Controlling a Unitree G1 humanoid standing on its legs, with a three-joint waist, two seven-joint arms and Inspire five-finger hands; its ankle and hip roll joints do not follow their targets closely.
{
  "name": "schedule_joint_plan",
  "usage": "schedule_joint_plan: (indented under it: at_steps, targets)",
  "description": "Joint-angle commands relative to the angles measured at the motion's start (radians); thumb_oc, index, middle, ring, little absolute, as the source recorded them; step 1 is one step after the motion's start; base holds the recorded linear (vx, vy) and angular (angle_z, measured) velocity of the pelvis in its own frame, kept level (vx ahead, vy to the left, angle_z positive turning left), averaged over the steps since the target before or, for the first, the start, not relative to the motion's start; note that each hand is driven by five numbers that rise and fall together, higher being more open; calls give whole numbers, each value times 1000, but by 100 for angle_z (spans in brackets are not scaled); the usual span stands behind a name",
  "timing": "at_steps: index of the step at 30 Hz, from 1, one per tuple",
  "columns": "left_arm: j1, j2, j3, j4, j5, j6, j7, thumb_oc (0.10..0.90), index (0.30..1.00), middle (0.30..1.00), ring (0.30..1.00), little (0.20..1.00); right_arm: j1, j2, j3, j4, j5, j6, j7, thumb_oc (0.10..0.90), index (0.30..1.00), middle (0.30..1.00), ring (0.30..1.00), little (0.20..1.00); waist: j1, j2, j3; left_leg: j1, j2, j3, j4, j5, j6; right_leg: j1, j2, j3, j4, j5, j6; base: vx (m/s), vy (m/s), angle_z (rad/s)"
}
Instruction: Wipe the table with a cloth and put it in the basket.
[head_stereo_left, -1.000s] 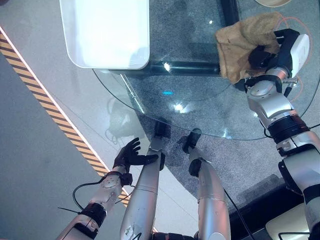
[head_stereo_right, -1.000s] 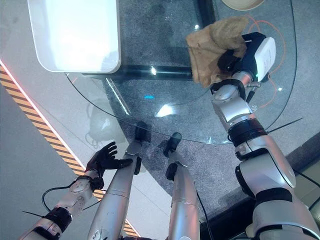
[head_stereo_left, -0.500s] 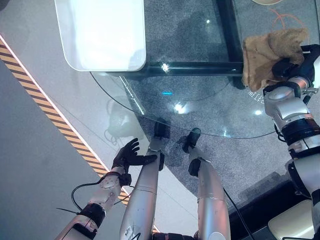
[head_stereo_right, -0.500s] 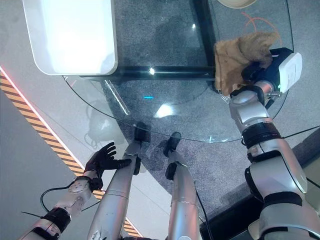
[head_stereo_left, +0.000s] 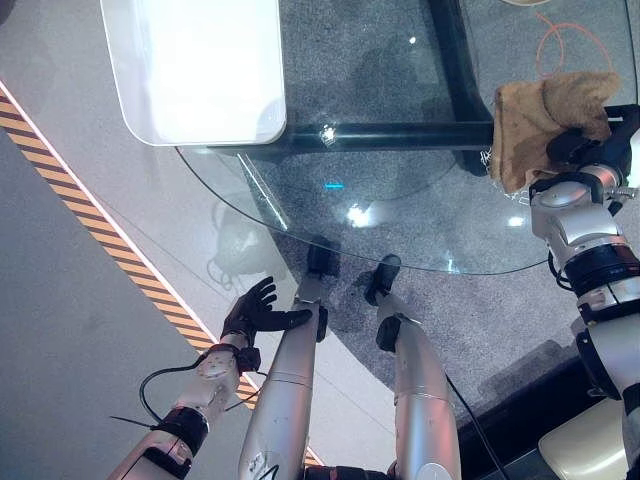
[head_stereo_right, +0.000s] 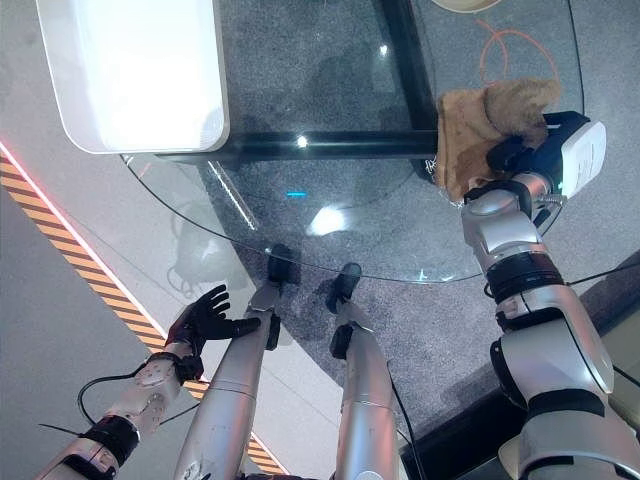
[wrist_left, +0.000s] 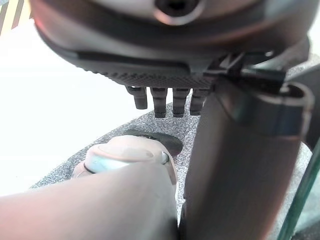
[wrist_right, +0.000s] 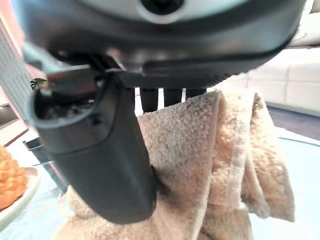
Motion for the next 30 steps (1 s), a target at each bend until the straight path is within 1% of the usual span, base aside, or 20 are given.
schedule_joint_plan:
  at_steps: [1, 3, 7, 12, 18, 23, 30]
  targets:
    - [158, 22, -9, 18, 4, 28, 17, 800, 900, 900, 900, 900, -68, -137, 38, -86, -113, -47, 16, 100, 300, 300, 300, 200, 25, 51, -11, 77, -10, 56, 14, -156, 45, 18, -2, 57, -61, 68, 96, 0, 0, 0]
    - [147, 13, -14, 24, 4, 28, 16, 800, 900, 900, 900, 900, -96, -105, 70, -111, -137, -38, 51, 100, 300, 300, 300, 200, 31, 54, -11, 78, -11, 56, 9, -153, 45, 20, -5, 52, -61, 64, 93, -16, 32, 0]
    - [144, 4, -17, 30, 10, 23, 14, 800, 900, 900, 900, 900, -121, -66, 99, -133, -154, -38, 95, 100, 300, 300, 300, 200, 40, 59, -11, 78, -13, 55, 7, -151, 44, 20, -10, 45, -57, 59, 92, -3, 8, 0]
    - [132, -15, -25, 43, 25, 17, 10, 800, 900, 900, 900, 900, -147, 9, 122, -135, -112, -42, 120, 100, 300, 300, 300, 200, 55, 67, -11, 75, -16, 53, 4, -147, 41, 20, -15, 36, -54, 51, 88, -1, 7, 0]
    - [128, -36, -32, 40, 36, 15, 19, 800, 900, 900, 900, 900, -136, 74, 136, -180, -131, -9, 169, 100, 300, 300, 300, 200, 65, 76, -11, 72, -21, 51, -3, -142, 40, 14, -20, 31, -51, 46, 85, 1, 17, 1]
    - [127, -43, -28, 47, 48, 19, 16, 800, 900, 900, 900, 900, -122, 124, 141, -210, -117, 13, 184, 100, 300, 300, 300, 200, 70, 74, -11, 73, -23, 50, -6, -139, 37, 19, -19, 29, -54, 46, 84, 0, 0, 0]
    - [119, -55, -28, 44, 56, 12, 14, 800, 900, 900, 900, 900, -78, 182, 132, -250, -79, 18, 207, 100, 300, 300, 300, 200, 70, 67, -11, 70, -22, 48, -7, -137, 35, 21, -18, 28, -58, 47, 85, 0, 0, 0]
